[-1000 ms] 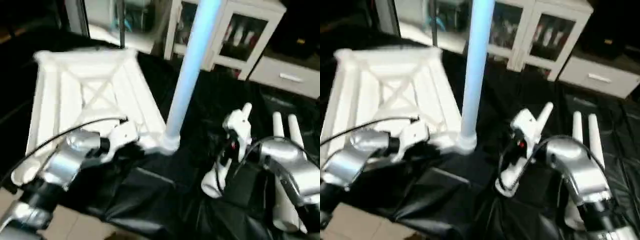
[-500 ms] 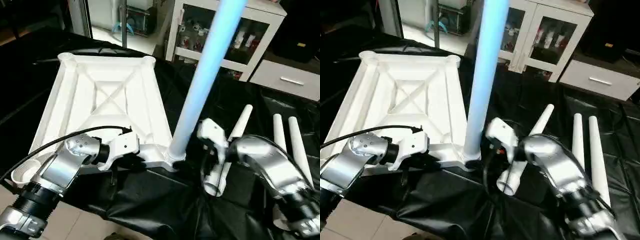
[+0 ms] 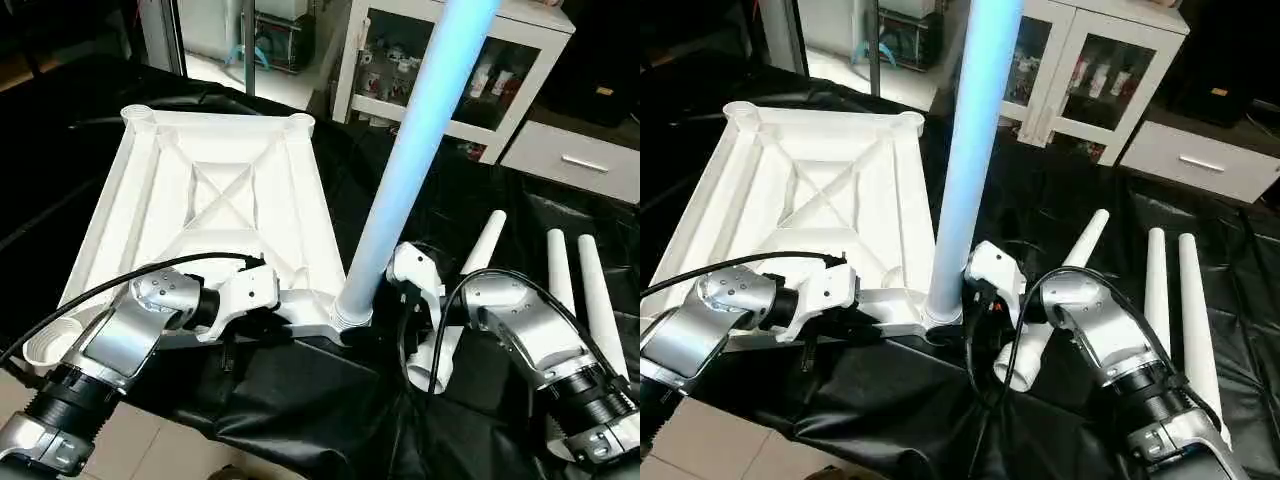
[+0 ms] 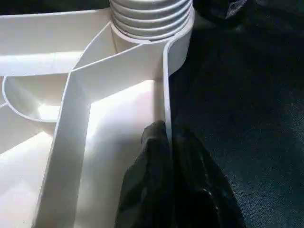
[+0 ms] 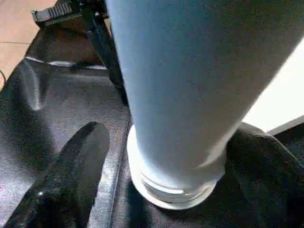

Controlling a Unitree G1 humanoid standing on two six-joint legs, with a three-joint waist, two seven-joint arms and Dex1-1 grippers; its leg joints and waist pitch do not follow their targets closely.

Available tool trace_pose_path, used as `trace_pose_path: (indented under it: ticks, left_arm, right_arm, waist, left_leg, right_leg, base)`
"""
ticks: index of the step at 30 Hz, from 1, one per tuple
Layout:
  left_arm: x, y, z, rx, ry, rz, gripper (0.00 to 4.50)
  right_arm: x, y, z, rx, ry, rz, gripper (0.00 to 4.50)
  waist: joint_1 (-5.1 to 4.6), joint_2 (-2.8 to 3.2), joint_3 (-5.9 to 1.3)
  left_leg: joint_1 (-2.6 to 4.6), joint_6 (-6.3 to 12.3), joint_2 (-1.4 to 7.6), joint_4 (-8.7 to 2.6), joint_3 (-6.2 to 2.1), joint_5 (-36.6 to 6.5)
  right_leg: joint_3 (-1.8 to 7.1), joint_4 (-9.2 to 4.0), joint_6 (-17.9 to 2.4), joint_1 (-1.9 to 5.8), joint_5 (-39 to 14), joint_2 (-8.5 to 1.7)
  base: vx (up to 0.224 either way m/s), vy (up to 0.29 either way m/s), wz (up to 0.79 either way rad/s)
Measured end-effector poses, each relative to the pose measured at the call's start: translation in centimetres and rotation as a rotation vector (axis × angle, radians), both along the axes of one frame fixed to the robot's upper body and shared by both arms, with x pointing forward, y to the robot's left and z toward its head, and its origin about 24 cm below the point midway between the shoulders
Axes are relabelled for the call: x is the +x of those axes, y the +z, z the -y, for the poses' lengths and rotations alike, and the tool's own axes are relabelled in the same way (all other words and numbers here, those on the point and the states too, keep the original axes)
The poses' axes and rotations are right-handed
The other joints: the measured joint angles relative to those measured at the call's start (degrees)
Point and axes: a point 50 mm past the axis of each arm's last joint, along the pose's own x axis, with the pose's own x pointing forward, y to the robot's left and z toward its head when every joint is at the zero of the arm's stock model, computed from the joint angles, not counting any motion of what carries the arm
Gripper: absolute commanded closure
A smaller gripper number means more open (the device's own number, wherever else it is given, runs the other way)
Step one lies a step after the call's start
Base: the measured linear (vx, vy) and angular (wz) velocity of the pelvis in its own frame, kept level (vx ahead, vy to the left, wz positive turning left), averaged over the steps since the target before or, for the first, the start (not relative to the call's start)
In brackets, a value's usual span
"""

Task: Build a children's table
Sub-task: Pick table leg

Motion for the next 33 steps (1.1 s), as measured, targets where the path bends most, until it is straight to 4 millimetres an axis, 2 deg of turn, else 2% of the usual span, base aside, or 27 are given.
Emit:
trace_pose_path:
  ticks: [10,22,27,33]
  left_arm:
    - [-0.1,0.0,-0.1,0.006,-0.010,-0.008,4.50]
    - [-0.1,-0.1,-0.3,0.013,0.005,-0.008,4.50]
    - [1.3,-0.8,0.6,-0.022,0.197,0.028,4.50]
    - [3.3,-1.4,3.6,-0.052,0.438,0.045,4.50]
  right_arm:
    - [0.0,-0.1,-0.1,-0.004,0.001,0.004,1.65]
    - [0.2,-0.6,-0.5,0.013,-0.022,0.004,1.78]
    - [1.9,-2.0,-1.6,0.090,-0.332,-0.028,1.80]
    - [4.0,-2.6,-3.2,0.135,-0.727,-0.052,1.81]
  waist:
    - [0.09,-0.02,-0.02]
    - [-0.20,-0.29,-0.20]
    - [-1.15,-0.48,-0.34]
    - [-1.43,-0.29,-0.27]
  left_leg:
    - [0.02,0.00,0.01,0.13,0.00,0.00]
    - [0.13,-0.02,0.04,0.17,0.00,0.01]
    - [0.42,-0.17,0.12,0.56,-0.02,0.09]
    - [0.67,-0.31,0.10,0.54,-0.17,0.16]
  right_leg:
    - [0.01,0.12,0.00,0.02,0.00,0.00]
    - [0.02,0.25,-0.01,0.05,-0.01,0.01]
    - [0.04,0.70,-0.20,0.09,0.11,-0.05]
    - [-0.05,0.59,0.07,-0.03,-0.05,-0.07]
  base:
    - [0.000,0.000,0.00]
    - [0.000,0.000,0.00]
    - [-0.011,0.001,-0.02]
    - [0.000,0.000,0.00]
